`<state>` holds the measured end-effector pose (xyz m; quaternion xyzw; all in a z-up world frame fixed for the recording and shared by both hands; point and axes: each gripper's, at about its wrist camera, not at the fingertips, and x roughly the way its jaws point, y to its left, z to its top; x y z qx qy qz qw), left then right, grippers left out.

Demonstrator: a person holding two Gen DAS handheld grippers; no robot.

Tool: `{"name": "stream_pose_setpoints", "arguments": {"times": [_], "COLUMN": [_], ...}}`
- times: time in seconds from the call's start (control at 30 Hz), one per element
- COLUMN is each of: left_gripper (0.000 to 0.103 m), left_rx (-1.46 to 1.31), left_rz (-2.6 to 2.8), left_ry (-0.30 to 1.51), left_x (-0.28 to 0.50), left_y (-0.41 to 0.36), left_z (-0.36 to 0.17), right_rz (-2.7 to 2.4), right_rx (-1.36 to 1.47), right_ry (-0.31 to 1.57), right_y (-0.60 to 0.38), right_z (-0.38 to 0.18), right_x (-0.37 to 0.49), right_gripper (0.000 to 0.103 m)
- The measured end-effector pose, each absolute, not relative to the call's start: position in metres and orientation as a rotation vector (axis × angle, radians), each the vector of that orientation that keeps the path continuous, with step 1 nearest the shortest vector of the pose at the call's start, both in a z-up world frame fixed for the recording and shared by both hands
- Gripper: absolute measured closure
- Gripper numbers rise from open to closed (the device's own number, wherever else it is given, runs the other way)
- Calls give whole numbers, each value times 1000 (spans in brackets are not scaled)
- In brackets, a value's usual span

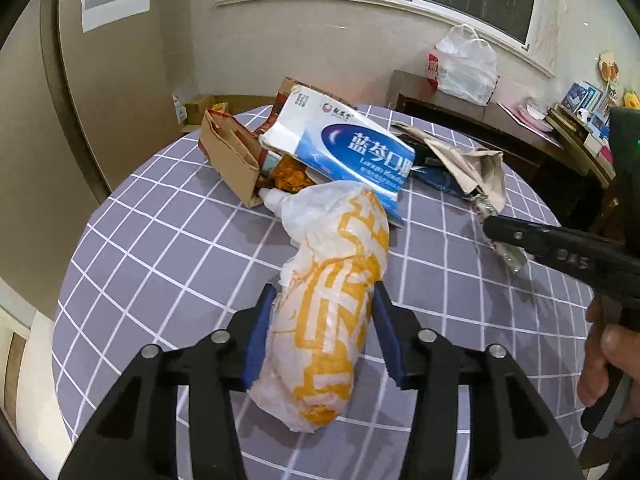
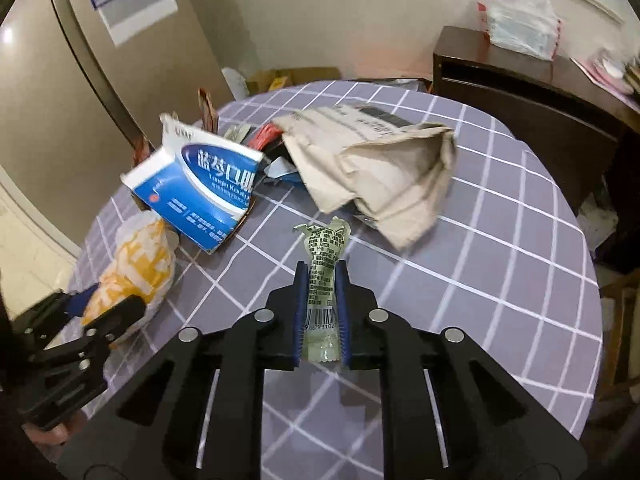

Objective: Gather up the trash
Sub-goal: 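Carry both items to the blue wastebasket and open both tools to drop them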

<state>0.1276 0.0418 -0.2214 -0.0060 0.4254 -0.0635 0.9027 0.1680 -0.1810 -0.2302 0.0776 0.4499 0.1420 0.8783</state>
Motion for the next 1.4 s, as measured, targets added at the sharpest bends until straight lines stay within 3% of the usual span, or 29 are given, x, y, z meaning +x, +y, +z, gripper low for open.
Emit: {"name": "stream_pose_setpoints", "arguments": {"times": [0.53,1.03,1.23,1.4], "left_gripper": [57,57,57,57], "left_rx": [-11,40,57,98], "left_rz": [-210,-431,-518,-604], "left_ry": [768,685,713,798], "left_x": [116,116,121,125], "left_y": [-19,-145,-195,-245], "left_z": [-165,-120,-123,-151], "right_rz": [280,89,-18,-126], "right_rx": [308,381,431,484], "right_ry": [795,651,622,681], "right_y": [-261,-379,-436,-484], "right_z": [-172,-124,-122,-155], "right_x": [137,89,68,57], "right_gripper": [89,89,89,89]}}
